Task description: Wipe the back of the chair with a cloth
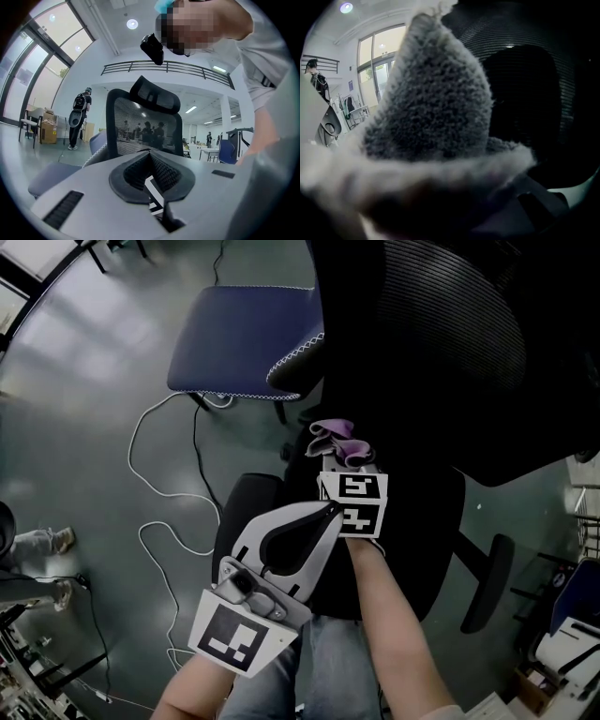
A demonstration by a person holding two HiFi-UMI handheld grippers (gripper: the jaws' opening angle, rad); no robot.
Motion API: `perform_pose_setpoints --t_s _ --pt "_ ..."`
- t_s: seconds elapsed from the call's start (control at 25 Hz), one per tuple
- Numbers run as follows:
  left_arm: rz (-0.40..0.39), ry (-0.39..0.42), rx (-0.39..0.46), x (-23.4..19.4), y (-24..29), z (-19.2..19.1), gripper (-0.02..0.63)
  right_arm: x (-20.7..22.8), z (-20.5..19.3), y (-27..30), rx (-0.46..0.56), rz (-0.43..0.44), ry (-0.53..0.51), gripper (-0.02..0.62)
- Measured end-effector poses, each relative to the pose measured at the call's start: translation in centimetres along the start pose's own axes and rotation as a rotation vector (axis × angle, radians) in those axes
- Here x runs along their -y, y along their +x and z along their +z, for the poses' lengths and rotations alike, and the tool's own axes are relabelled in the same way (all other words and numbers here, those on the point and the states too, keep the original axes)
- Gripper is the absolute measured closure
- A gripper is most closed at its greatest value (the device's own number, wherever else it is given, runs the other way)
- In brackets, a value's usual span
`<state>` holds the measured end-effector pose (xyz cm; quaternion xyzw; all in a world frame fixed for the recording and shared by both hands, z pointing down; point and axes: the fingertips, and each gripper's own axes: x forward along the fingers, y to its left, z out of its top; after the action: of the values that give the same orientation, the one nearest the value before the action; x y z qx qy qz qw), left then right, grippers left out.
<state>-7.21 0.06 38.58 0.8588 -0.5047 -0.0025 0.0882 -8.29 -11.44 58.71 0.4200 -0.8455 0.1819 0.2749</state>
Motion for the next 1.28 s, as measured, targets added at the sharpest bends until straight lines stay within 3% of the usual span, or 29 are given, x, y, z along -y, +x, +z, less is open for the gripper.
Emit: perform_pose_setpoints --t_s 0.64,1.0,1.28 --pt "-0.016 0.003 0.000 -0.5 0.0 -1.7 0.595 -0.1 -4.4 3.7 -0.039 0.012 0.023 0.517" --pt "-0.023 0.059 0.020 -0.4 0.9 -3.5 0.595 1.1 -3.8 3.7 0.067 -0.013 0.024 0.517" --pt "-0.069 0.087 0.030 2.0 2.6 -4.1 0.595 5.5 -4.2 1.5 0.108 -0.079 0.048 0.518"
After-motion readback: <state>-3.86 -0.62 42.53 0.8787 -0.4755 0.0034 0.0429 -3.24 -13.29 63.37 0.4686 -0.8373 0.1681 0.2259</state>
